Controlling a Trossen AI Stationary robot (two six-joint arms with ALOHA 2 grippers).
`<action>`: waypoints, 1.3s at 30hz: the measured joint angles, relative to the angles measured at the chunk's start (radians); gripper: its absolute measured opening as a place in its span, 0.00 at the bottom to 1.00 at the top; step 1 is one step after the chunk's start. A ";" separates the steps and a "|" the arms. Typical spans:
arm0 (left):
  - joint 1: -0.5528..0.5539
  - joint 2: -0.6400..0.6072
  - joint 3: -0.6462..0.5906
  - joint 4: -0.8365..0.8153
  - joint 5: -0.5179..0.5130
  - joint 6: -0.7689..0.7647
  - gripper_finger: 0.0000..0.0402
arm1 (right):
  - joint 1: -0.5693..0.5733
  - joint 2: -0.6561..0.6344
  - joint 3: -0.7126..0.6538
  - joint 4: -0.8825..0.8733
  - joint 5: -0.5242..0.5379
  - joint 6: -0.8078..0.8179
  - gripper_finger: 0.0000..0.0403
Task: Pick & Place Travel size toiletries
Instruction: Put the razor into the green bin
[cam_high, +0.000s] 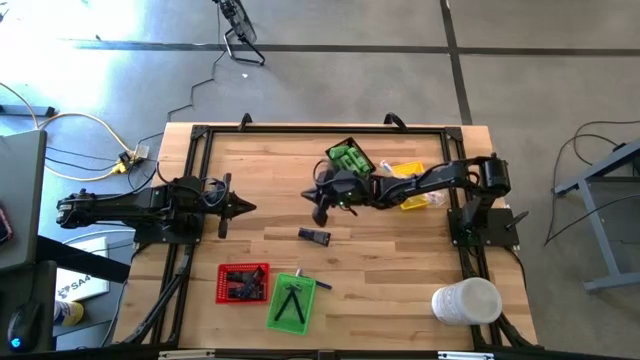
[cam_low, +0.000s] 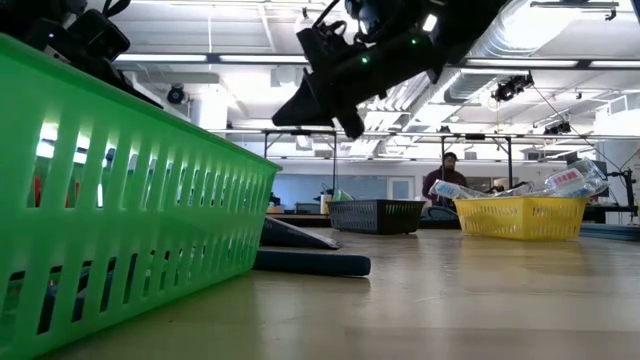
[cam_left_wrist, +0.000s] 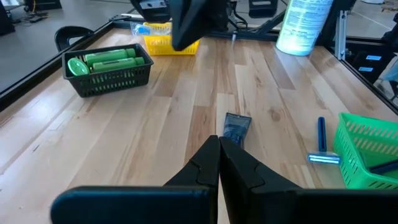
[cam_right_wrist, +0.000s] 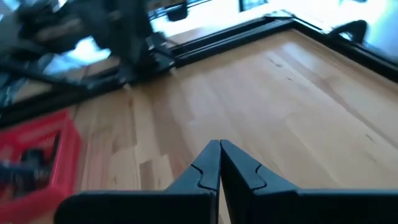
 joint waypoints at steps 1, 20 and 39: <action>0.000 0.000 0.000 0.000 0.000 0.000 0.01 | 0.003 0.000 0.000 0.001 -0.014 -0.037 0.01; 0.000 0.000 0.000 0.006 0.000 -0.001 0.01 | 0.007 0.000 0.000 -0.087 -0.179 -0.205 0.01; 0.000 0.000 0.000 0.008 -0.004 0.032 0.01 | 0.079 -0.005 0.000 -0.134 -0.194 -0.111 0.01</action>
